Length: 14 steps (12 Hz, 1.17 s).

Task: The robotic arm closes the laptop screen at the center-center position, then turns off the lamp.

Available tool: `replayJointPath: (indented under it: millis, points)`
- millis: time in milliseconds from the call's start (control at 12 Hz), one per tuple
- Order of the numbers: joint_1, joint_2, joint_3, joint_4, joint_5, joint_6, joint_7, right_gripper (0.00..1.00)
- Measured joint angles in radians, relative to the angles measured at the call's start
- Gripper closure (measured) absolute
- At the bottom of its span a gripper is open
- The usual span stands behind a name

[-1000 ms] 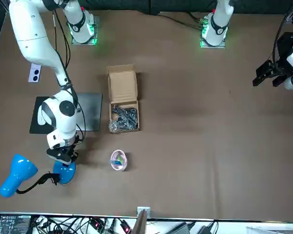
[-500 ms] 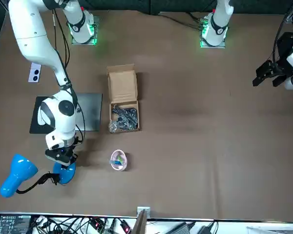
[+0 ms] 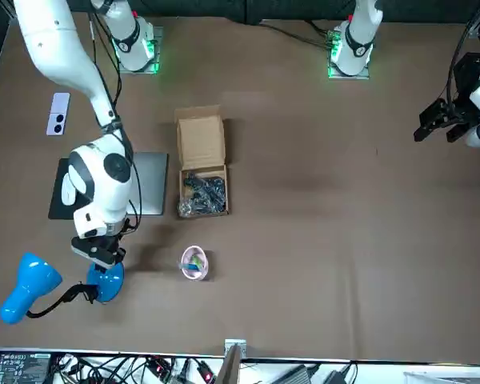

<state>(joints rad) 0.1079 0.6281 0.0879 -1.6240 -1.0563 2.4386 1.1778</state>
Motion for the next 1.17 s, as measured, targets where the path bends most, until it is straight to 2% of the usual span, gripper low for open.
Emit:
replayJointPath:
  millis: [83, 417, 583, 667, 917, 1167]
  points:
    - [0.005, -0.028, 0.028, -0.003, 0.043, -0.053, -0.012, 0.76]
    - [0.007, -0.068, 0.037, -0.004, 0.181, -0.121, -0.178, 0.3]
    - [0.006, -0.09, 0.037, -0.003, 0.281, -0.149, -0.297, 0.06]
    - [0.006, -0.105, 0.037, -0.003, 0.339, -0.168, -0.353, 0.0]
    - [0.006, -0.17, 0.037, -0.001, 0.515, -0.24, -0.508, 0.0]
    - [0.006, -0.249, 0.037, -0.001, 0.663, -0.36, -0.621, 0.0]
